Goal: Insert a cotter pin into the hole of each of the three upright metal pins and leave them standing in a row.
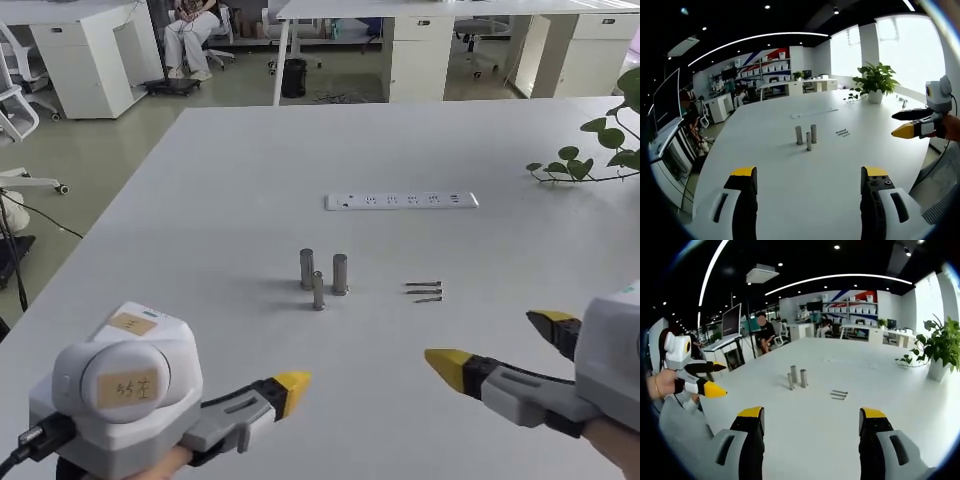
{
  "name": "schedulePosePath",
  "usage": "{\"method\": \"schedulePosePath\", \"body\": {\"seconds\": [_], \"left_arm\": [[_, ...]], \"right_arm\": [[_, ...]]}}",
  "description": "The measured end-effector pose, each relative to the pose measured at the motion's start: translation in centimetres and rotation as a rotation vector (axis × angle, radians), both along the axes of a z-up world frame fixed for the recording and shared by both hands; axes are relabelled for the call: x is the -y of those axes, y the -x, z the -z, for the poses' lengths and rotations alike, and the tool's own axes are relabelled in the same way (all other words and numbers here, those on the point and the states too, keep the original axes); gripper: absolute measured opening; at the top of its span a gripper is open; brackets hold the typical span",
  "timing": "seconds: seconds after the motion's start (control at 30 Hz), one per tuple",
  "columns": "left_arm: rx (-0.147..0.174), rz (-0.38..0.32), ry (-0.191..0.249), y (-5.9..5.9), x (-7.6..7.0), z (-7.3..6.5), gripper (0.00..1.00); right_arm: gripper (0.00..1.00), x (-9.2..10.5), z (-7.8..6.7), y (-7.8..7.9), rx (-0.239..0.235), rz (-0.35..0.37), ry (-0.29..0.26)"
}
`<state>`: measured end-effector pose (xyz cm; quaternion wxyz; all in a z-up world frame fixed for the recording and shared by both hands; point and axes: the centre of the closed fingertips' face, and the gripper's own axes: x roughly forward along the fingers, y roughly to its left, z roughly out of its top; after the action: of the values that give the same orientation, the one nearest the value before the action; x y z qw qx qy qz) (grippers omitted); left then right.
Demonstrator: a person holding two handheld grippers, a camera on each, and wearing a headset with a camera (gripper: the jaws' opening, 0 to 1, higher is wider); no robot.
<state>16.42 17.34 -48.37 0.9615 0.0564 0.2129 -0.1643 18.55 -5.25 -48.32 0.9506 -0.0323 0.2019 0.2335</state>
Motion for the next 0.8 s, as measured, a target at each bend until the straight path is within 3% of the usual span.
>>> {"method": "schedulePosePath", "body": {"seconds": [0.63, 0.8], "left_arm": [[-0.007, 0.007, -0.001, -0.05, 0.10, 0.20, 0.82], [-0.009, 0.002, 0.014, -0.25, 0.02, 0.30, 0.78]], "right_arm": [[0.74, -0.09, 0.29, 0.17, -0.023, -0.006, -0.018], [0.72, -0.17, 0.33, 0.07, -0.024, -0.009, -0.017]]}}
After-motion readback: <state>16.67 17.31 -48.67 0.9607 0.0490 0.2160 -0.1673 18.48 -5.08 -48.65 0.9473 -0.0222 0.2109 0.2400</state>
